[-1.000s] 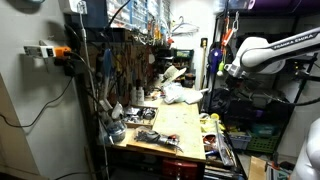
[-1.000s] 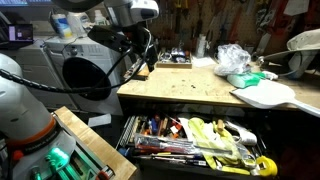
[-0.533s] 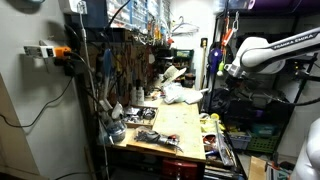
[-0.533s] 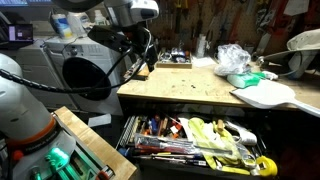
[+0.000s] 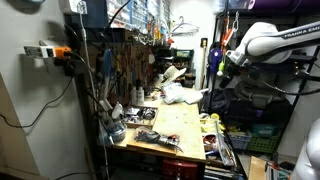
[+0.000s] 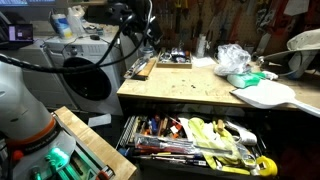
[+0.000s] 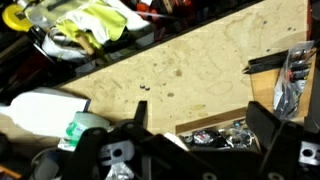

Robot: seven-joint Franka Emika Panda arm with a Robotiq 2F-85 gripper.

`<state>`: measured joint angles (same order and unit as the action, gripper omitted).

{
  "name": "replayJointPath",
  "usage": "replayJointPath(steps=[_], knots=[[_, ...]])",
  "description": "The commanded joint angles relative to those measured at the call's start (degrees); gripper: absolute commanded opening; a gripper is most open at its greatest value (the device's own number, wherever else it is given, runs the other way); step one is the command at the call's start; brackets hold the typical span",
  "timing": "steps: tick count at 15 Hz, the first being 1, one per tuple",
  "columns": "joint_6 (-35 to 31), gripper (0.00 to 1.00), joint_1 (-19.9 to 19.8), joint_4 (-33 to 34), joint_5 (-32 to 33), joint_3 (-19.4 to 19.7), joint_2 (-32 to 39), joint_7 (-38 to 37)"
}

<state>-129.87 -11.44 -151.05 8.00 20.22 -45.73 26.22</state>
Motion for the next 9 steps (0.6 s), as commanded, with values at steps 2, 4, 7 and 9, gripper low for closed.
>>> replayJointPath(steps=[2,4,7,9], knots=[[2.5,1.00,2.7,5.7,0.3,0.8,-9.6,6.9],[2.6,1.00,4.9,10.0,-0.7,1.4,-12.0,9.0],[0.8,1.00,4.4,10.6,0.8,0.5,-11.2,6.7],[1.0,1.00,4.4,10.3,0.8,0.6,-11.5,6.7]])
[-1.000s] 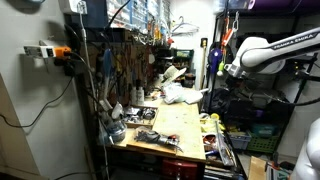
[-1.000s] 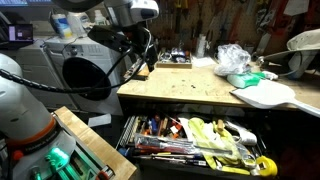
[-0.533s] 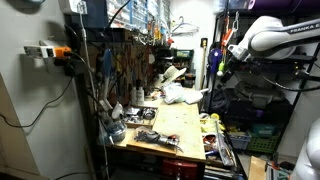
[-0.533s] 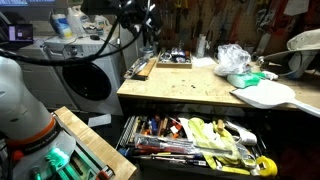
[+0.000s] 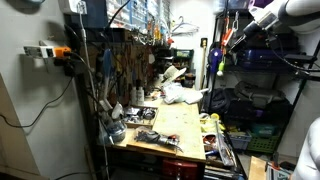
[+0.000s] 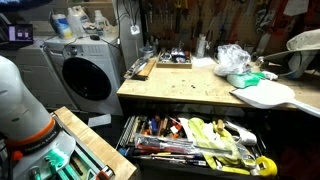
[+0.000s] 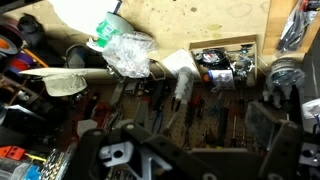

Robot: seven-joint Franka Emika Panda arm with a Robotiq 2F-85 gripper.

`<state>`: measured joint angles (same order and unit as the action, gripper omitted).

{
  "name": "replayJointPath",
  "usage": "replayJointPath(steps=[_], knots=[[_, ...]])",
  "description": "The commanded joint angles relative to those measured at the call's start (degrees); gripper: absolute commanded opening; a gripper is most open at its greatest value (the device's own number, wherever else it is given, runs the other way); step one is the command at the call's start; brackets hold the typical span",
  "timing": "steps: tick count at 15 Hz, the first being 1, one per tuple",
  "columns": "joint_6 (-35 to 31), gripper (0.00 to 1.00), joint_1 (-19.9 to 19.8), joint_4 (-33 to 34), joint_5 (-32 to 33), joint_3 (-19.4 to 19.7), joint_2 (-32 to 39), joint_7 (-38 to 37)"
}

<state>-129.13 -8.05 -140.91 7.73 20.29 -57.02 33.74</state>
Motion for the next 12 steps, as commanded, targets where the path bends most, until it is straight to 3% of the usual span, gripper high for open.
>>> replayJointPath(steps=[1,6,12], knots=[[0.2,1.00,1.0,-0.2,1.0,0.5,0.1,-0.8],[-0.3,1.00,1.5,0.7,0.6,1.3,1.9,-0.5],[3.5,1.00,11.5,18.1,-6.1,5.2,12.9,0.6]])
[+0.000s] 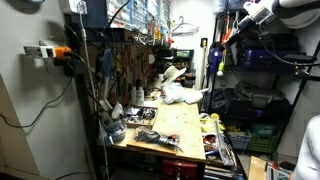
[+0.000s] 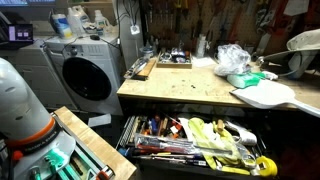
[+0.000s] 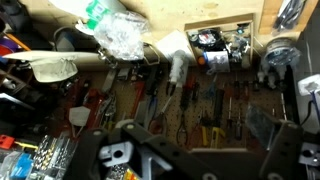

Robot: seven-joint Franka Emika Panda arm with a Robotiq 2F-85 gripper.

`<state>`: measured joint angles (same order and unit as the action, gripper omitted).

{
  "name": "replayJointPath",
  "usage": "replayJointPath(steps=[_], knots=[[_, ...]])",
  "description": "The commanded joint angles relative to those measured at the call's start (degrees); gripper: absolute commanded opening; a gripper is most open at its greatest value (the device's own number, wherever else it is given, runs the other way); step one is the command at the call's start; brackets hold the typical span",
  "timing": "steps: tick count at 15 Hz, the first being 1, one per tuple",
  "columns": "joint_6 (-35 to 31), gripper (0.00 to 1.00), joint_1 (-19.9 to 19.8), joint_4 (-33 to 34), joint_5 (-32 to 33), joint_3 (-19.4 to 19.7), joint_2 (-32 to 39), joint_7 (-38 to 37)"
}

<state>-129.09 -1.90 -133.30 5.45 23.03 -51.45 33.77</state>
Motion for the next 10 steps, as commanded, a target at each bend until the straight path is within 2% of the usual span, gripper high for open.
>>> replayJointPath(steps=[1,6,10], knots=[[4.9,1.00,7.0,14.3,-5.6,3.1,9.3,0.9],[6.1,1.00,13.7,30.8,-14.9,6.9,20.3,3.8],[4.0,1.00,12.5,39.2,-22.5,8.4,30.0,2.1]])
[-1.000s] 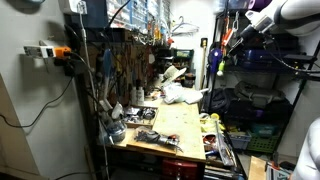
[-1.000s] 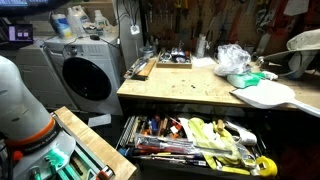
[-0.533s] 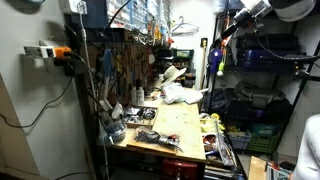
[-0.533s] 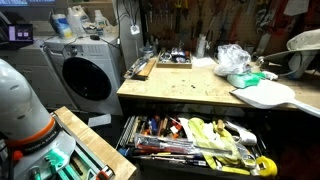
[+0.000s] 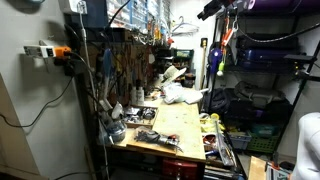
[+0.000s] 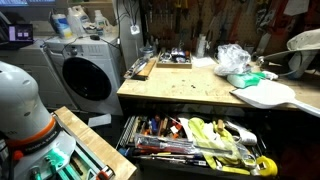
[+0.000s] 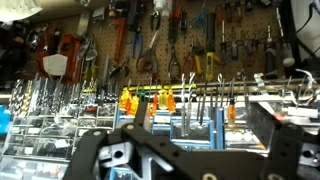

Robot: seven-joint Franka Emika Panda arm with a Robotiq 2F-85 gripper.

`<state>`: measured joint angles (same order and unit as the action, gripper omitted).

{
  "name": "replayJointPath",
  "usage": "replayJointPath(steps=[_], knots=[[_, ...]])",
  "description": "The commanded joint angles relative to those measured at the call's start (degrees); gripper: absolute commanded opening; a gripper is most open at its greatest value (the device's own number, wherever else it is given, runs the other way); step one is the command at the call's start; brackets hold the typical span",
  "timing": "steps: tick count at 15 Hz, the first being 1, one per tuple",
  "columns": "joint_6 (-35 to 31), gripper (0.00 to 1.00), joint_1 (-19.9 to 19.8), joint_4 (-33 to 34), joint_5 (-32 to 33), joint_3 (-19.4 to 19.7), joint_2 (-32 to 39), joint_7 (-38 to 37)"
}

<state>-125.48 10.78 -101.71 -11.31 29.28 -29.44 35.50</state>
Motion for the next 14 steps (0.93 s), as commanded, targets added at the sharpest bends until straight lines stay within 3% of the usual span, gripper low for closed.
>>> replayJointPath(steps=[1,4,5,12,14], knots=[[-0.5,1.00,-0.3,8.8,-8.3,2.4,9.9,0.9],[-3.0,1.00,-2.4,11.8,-13.0,2.1,15.6,3.4],[-1.7,1.00,-4.5,9.1,-11.6,-0.8,12.5,2.2],[-2.8,1.00,-6.3,12.1,-13.5,-1.3,16.4,2.9],[-0.3,1.00,-7.7,15.6,-13.7,-1.8,20.0,0.8]])
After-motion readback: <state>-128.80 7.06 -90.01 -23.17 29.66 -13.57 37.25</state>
